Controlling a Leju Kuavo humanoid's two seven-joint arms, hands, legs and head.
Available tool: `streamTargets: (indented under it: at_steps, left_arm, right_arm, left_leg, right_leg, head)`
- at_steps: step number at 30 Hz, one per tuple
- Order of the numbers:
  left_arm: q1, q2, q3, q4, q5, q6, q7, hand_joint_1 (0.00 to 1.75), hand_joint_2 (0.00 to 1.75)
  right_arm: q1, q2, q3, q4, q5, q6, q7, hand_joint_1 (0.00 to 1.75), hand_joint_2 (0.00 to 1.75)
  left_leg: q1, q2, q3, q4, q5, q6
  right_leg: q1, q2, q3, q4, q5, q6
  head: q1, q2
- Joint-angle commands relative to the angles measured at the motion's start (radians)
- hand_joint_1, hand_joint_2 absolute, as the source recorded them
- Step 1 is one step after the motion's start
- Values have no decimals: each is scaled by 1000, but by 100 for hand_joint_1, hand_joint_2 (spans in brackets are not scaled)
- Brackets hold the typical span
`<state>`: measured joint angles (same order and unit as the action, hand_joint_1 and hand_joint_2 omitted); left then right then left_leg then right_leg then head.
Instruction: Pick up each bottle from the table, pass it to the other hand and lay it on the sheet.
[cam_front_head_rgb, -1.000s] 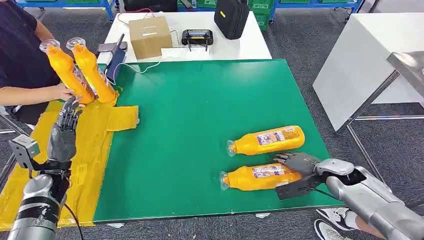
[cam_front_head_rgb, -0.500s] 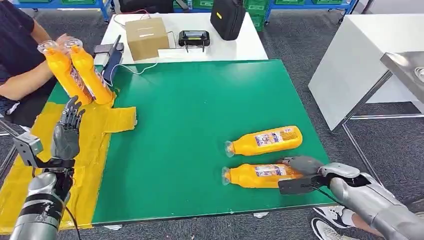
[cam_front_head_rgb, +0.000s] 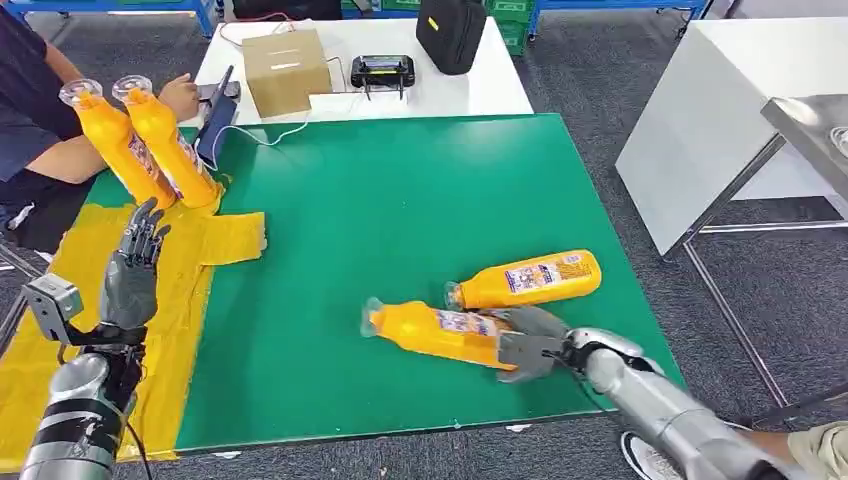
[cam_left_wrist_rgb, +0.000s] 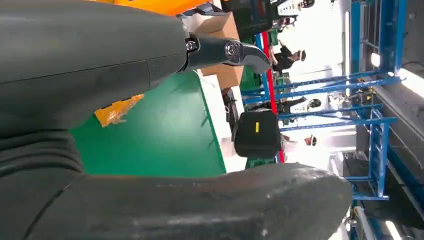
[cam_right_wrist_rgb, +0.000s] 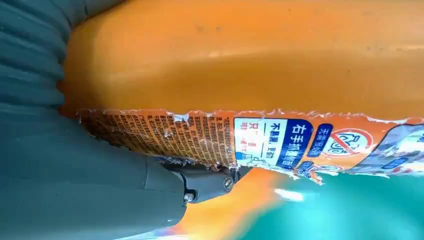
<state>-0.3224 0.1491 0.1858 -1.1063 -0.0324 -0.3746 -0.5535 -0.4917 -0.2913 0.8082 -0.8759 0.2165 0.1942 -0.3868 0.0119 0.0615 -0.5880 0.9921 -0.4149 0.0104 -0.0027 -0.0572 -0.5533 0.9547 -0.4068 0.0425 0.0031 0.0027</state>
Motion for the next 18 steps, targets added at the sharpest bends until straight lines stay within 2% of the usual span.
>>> streamTargets:
  at_steps: [1,3,6,7,9,10,13,14,18]
  left_arm:
    - [24,-55,16,-53,-8,28,41,0,0]
    - [21,-105,3,-78,27,10,69,0,0]
    - [2,-179,-55,-106,70,23,111,0,0]
    - [1,-197,-80,-119,83,37,120,0,175]
    - [2,-224,-157,-139,96,69,136,0,175]
    - [6,-231,-190,-147,94,91,140,0,175]
    - [33,-264,-280,-173,104,111,142,0,175]
    - [40,-262,-304,-182,126,102,146,0,175]
    - [70,-251,-336,-210,161,90,151,0,175]
  right_arm:
    - [55,268,-277,-203,-138,-7,-53,175,175]
    - [83,353,-352,-308,-208,-10,-44,175,175]
    - [37,437,-378,-332,-239,-51,25,175,175]
    - [14,456,-378,-313,-240,-68,34,175,175]
    - [-35,488,-377,-247,-244,-97,54,175,175]
    - [-55,495,-367,-212,-226,-123,59,175,175]
    - [-84,525,-352,-103,-208,-145,61,175,175]
    - [-90,533,-343,-65,-205,-140,58,175,175]
    - [-75,544,-286,-42,-170,-120,39,175,175]
  left_leg:
    - [-2,-7,-6,1,1,-2]
    - [0,-9,-12,0,4,-3]
    - [-1,-16,-14,3,1,-2]
    - [-1,-13,-18,2,3,-2]
    - [-2,-16,-20,4,2,-2]
    - [-2,-15,-23,2,4,-2]
    - [-3,-22,-20,3,3,-1]
    - [-3,-16,-22,1,4,-1]
    - [-4,-17,-18,0,3,-2]
  right_leg:
    - [-2,3,-8,5,-2,-2]
    - [0,-2,-12,3,-2,-1]
    - [-2,-4,-13,8,-6,-2]
    - [-1,-5,-17,7,-3,-2]
    - [-3,-4,-18,9,-5,-2]
    - [-2,-9,-21,6,-2,-2]
    - [-4,-9,-17,7,-5,-2]
    - [-3,-10,-19,4,-2,-1]
    - [-4,-6,-15,4,-3,-2]
  head:
    - [-1,0]
    - [0,0]
    - [1,0]
    - [0,0]
    - [0,0]
    - [0,0]
    - [0,0]
    - [0,0]
    - [0,0]
